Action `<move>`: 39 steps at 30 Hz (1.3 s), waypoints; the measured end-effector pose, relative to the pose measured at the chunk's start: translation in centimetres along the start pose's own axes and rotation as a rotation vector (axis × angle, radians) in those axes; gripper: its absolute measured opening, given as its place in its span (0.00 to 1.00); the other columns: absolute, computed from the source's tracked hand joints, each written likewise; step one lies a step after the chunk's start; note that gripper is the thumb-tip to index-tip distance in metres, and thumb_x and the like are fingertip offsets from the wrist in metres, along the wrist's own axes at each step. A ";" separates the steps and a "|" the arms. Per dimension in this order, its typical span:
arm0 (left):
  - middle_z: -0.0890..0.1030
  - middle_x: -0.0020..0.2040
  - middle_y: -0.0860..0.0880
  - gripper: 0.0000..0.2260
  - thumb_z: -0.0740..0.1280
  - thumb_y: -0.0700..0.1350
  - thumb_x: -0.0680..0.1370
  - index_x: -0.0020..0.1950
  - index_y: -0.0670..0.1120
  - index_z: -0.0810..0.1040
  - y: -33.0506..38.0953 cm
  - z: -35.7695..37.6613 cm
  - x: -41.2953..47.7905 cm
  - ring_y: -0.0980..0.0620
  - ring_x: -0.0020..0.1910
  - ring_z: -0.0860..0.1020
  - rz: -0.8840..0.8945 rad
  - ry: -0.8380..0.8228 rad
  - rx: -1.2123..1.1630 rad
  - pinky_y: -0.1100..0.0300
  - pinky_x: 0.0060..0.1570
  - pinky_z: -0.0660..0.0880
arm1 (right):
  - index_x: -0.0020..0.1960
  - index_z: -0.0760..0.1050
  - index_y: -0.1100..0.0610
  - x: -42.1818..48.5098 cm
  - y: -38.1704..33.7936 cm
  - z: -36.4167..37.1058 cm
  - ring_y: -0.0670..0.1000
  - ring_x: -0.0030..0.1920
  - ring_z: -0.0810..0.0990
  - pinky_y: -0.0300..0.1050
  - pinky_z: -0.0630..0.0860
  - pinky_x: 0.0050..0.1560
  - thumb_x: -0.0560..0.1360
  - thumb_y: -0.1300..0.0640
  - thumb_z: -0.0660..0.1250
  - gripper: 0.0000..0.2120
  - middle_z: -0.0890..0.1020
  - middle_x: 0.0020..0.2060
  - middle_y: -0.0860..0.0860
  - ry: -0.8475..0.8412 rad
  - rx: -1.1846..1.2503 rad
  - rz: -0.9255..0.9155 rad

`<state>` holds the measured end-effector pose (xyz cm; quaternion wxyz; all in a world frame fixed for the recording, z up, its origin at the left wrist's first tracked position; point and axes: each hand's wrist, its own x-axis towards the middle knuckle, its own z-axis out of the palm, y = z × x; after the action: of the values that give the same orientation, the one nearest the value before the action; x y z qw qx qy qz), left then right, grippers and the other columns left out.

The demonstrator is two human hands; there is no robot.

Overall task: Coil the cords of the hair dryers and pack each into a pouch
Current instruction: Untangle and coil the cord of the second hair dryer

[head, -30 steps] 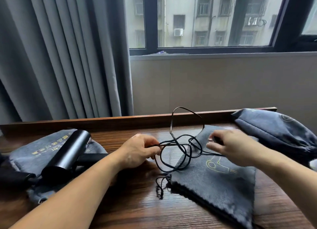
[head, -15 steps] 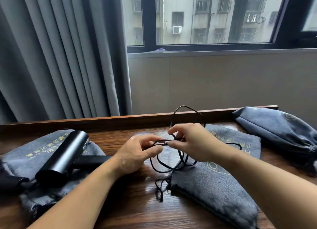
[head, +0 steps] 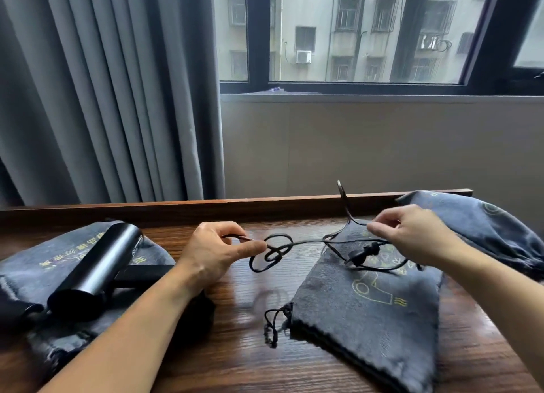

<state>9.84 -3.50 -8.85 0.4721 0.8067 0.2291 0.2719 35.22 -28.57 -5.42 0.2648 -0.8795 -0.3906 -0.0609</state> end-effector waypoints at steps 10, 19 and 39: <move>0.86 0.49 0.37 0.14 0.65 0.41 0.82 0.37 0.45 0.69 0.9 0.3 -0.6 0.41 0.48 0.85 -0.092 -0.083 -0.493 0.49 0.51 0.77 | 0.46 0.82 0.47 0.0 1.0 0.0 0.52 0.43 0.78 0.47 0.77 0.47 0.67 0.44 0.78 0.12 0.79 0.38 0.46 0.068 -0.290 -0.019; 0.86 0.51 0.36 0.13 0.69 0.48 0.77 0.36 0.47 0.69 1.4 0.5 -1.4 0.41 0.54 0.84 -0.032 -0.104 -0.551 0.46 0.58 0.77 | 0.43 0.82 0.45 -0.3 -1.9 0.9 0.48 0.44 0.77 0.42 0.70 0.46 0.71 0.48 0.74 0.03 0.79 0.42 0.44 -0.013 -0.239 -0.159; 0.83 0.45 0.44 0.09 0.68 0.48 0.81 0.45 0.45 0.78 1.0 1.7 -1.0 0.50 0.38 0.83 -0.046 0.155 -0.268 0.49 0.48 0.80 | 0.43 0.83 0.48 -3.0 -10.5 4.3 0.44 0.39 0.80 0.40 0.77 0.41 0.71 0.58 0.77 0.06 0.84 0.37 0.42 -0.072 0.304 -0.549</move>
<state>10.33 -5.69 -8.91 0.5625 0.7076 0.2450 0.3505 25.21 -22.49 -5.67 0.3527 -0.6933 -0.6272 -0.0398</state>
